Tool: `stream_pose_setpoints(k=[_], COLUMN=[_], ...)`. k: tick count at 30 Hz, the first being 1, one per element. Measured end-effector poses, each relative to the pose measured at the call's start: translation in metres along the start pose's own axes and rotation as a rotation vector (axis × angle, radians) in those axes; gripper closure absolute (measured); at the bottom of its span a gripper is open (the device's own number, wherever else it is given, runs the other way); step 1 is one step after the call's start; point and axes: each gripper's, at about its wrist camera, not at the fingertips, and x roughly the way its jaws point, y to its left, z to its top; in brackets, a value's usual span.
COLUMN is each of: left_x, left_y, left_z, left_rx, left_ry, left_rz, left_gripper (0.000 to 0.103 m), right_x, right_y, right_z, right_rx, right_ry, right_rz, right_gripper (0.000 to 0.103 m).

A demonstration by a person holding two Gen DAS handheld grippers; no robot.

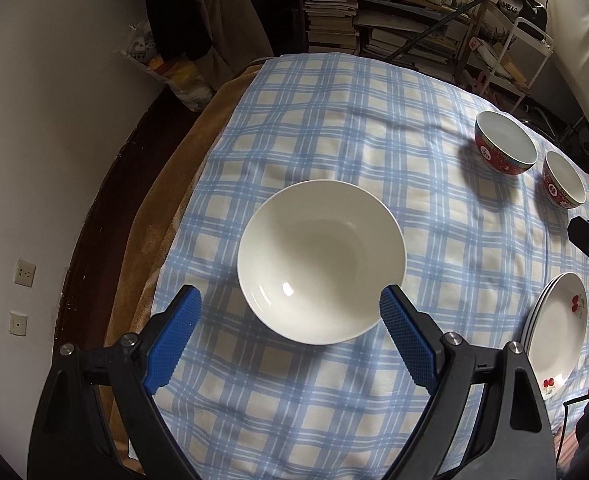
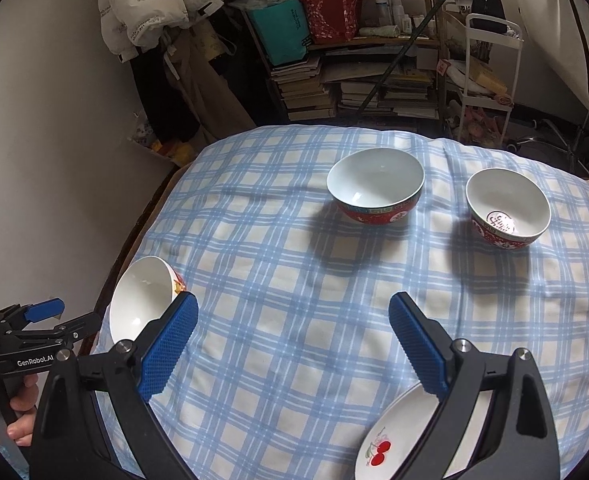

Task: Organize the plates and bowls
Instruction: 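Reach the left tool to a white bowl while the right tool reaches an orange-labelled bowl, then close the left tool on the white bowl rim while the right tool grips its bowl rim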

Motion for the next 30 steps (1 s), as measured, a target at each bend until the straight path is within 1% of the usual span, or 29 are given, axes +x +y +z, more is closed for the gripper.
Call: stream_pose_setpoints(k=[6,8,12,19,22,23,24,25,26,27,28,29,30], left_x=[0.021,0.027,0.042,0.074,0.088,0.093,0.097,0.101,0.104,0.108,0.111,0.115,0.118], left_y=[0.017,0.021,0.031,0.055,0.063,0.065,0.066,0.067,0.067,0.068,0.068,0.067,0.065], left_z=[0.000,0.000,0.002,0.007,0.007,0.006,0.006,0.006,0.005,0.004,0.004,0.003,0.002], left_rx=[-0.031,-0.028,-0.035,-0.101,-0.130,-0.138,-0.146,-0.152,-0.155,-0.162,-0.169,-0.169,-0.159], left_ry=[0.028,0.034,0.047,0.091,0.118,0.127,0.136,0.147,0.154,0.163,0.172,0.181,0.185], left_rz=[0.003,0.008,0.023,-0.019,-0.055,-0.060,-0.053,-0.046,-0.056,-0.070,-0.081,-0.088,-0.095], left_gripper=[0.013,0.013,0.013,0.013,0.014,0.019,0.023,0.031,0.039,0.044,0.052,0.057,0.059], right_x=[0.023,0.032,0.050,0.087,0.101,0.106,0.111,0.116,0.121,0.126,0.131,0.136,0.140], right_y=[0.019,0.028,0.049,0.083,0.095,0.099,0.102,0.105,0.106,0.106,0.105,0.102,0.100], right_z=[0.003,0.004,0.006,0.009,0.008,0.007,0.007,0.006,0.005,0.004,0.002,0.001,0.000], right_rx=[-0.035,-0.051,-0.093,-0.127,-0.143,-0.146,-0.147,-0.147,-0.143,-0.127,-0.099,-0.073,-0.050], right_ry=[0.038,0.060,0.084,0.154,0.185,0.196,0.210,0.227,0.246,0.261,0.280,0.294,0.309], right_rz=[0.000,0.012,0.011,0.024,0.019,0.026,0.032,0.035,0.036,0.037,0.040,0.055,0.072], right_gripper=[0.003,0.003,0.003,0.003,0.004,0.006,0.010,0.014,0.016,0.021,0.028,0.032,0.039])
